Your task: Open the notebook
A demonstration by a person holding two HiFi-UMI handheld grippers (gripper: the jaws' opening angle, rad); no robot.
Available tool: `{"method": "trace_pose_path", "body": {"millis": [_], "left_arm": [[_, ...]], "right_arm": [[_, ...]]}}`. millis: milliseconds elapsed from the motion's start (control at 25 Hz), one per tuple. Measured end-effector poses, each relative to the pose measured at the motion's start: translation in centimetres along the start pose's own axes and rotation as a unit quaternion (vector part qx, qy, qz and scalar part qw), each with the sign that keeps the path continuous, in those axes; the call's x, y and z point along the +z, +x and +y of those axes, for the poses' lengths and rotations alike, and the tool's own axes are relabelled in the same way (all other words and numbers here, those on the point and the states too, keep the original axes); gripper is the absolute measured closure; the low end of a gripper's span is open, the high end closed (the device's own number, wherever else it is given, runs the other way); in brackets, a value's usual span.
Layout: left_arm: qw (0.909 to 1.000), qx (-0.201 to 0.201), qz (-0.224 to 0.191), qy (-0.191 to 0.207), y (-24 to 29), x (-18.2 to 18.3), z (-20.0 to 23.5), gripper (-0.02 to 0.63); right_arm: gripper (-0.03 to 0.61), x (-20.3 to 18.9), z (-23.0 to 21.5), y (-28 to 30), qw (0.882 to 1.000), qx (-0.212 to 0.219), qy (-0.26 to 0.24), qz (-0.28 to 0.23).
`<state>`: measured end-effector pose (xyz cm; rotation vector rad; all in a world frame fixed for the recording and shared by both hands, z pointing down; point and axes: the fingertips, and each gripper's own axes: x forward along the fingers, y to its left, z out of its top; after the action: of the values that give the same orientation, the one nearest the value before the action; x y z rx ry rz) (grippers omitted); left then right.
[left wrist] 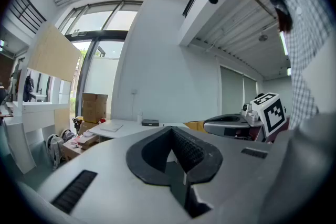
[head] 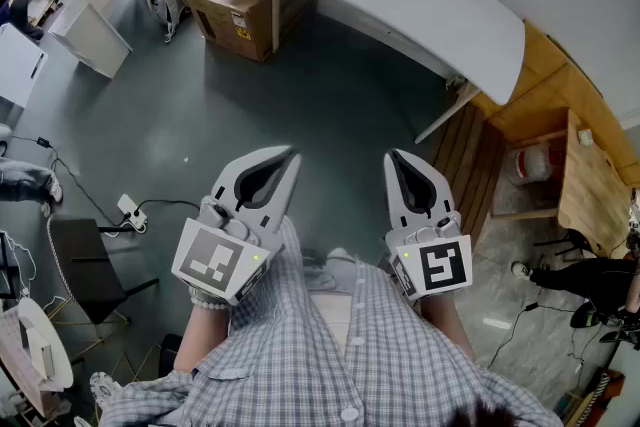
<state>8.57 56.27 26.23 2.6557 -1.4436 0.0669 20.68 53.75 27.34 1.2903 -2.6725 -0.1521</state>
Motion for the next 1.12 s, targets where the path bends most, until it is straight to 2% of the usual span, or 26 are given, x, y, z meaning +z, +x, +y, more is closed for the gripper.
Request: {"method": "trace_pose_path", "body": {"millis": [400, 720, 1120], "left_arm": [[1.0, -0.005, -0.002, -0.002, -0.8, -0.2, 0.3, 0.607], [0.9999, -0.013, -0.008, 0.003, -1.9, 0.1, 1.2, 0.607], [0.9996, 0.004, -0.026, 0.015, -4.6, 0.5, 4.6, 0.607]], "right_arm": [[0.557, 0.3, 1.5, 0.2, 1.0, 0.008, -0.006, -0.002], [0.555, 1.0, 2.8, 0.8, 1.0, 0.007, 0.009, -0.013], [0.555, 1.9, 4.7, 2.5, 0.999, -0.006, 0.007, -0.031]]}}
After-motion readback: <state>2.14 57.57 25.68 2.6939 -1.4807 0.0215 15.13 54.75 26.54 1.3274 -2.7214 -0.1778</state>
